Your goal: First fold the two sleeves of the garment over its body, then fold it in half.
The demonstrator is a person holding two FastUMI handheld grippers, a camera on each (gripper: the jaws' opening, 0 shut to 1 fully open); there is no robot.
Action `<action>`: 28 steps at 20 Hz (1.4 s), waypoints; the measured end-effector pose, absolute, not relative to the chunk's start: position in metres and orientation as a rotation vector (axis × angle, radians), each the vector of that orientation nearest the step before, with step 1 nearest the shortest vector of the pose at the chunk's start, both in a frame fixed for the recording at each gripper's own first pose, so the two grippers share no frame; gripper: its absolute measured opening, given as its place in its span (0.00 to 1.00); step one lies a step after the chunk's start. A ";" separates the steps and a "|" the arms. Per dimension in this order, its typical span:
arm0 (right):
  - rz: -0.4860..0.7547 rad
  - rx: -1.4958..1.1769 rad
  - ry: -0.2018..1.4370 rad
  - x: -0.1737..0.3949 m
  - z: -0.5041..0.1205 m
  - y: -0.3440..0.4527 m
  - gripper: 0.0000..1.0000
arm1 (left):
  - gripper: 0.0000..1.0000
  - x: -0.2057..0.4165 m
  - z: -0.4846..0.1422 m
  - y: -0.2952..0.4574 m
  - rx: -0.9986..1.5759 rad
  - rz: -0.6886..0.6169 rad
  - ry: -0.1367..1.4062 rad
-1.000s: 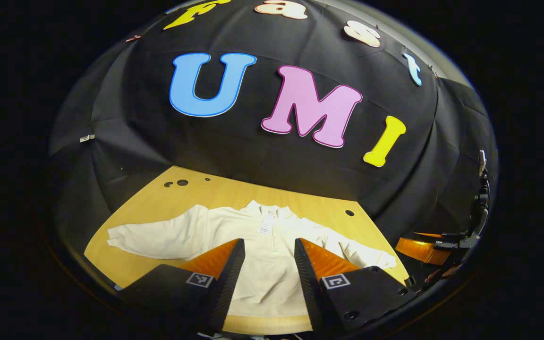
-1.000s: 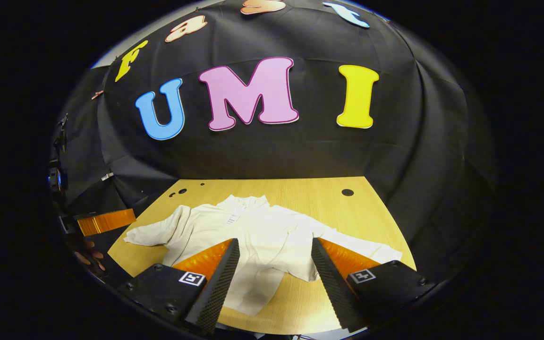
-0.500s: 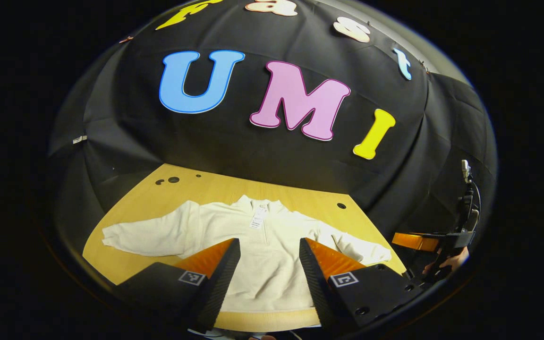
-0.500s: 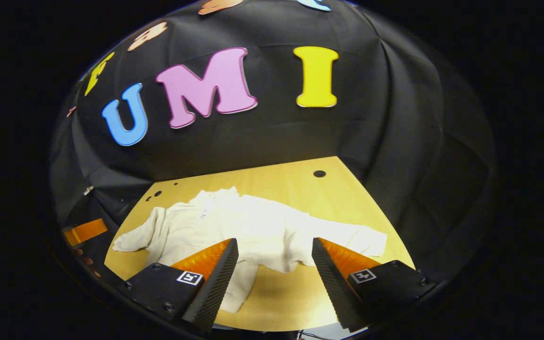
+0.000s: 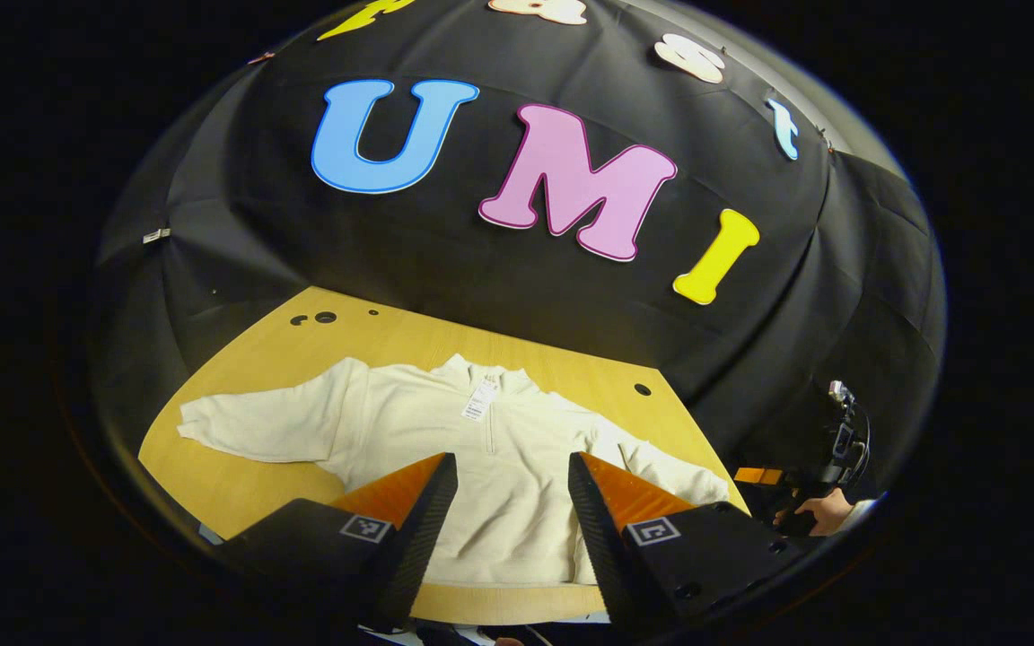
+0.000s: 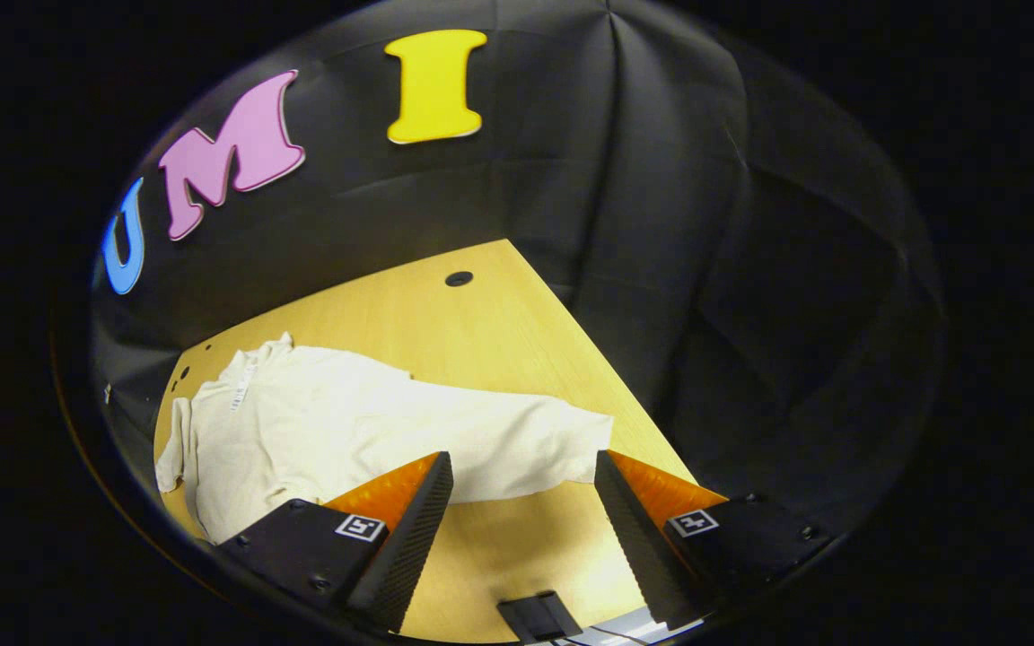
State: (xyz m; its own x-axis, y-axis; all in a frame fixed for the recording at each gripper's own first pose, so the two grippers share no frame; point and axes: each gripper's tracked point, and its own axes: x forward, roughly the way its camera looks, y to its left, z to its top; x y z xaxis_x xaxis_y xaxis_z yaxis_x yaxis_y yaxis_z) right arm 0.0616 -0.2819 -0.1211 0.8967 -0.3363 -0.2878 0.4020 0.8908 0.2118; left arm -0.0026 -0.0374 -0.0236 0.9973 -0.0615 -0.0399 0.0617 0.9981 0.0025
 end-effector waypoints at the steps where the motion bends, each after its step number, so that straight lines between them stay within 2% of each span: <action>1: -0.395 0.286 0.258 0.069 -0.127 -0.289 0.98 | 0.80 -0.001 -0.027 -0.039 0.007 -0.054 0.047; 6: -0.419 0.322 0.365 0.102 -0.171 -0.318 0.98 | 0.80 0.003 -0.037 -0.049 0.034 -0.022 0.076; 13: -0.423 0.346 0.451 0.127 -0.202 -0.333 0.98 | 0.80 0.004 -0.044 -0.047 0.018 0.028 0.093; 19: -0.451 0.302 0.492 0.134 -0.204 -0.333 0.99 | 0.80 0.006 -0.046 -0.046 0.003 0.055 0.088; 23: -0.426 0.284 0.500 0.134 -0.198 -0.331 0.97 | 0.80 0.006 -0.048 -0.042 -0.016 0.082 0.088; 25: -0.405 0.264 0.489 0.139 -0.200 -0.326 0.87 | 0.80 0.005 -0.050 -0.040 -0.031 0.098 0.090; 28: -0.369 0.247 0.468 0.147 -0.199 -0.316 0.46 | 0.80 0.005 -0.052 -0.037 -0.046 0.117 0.097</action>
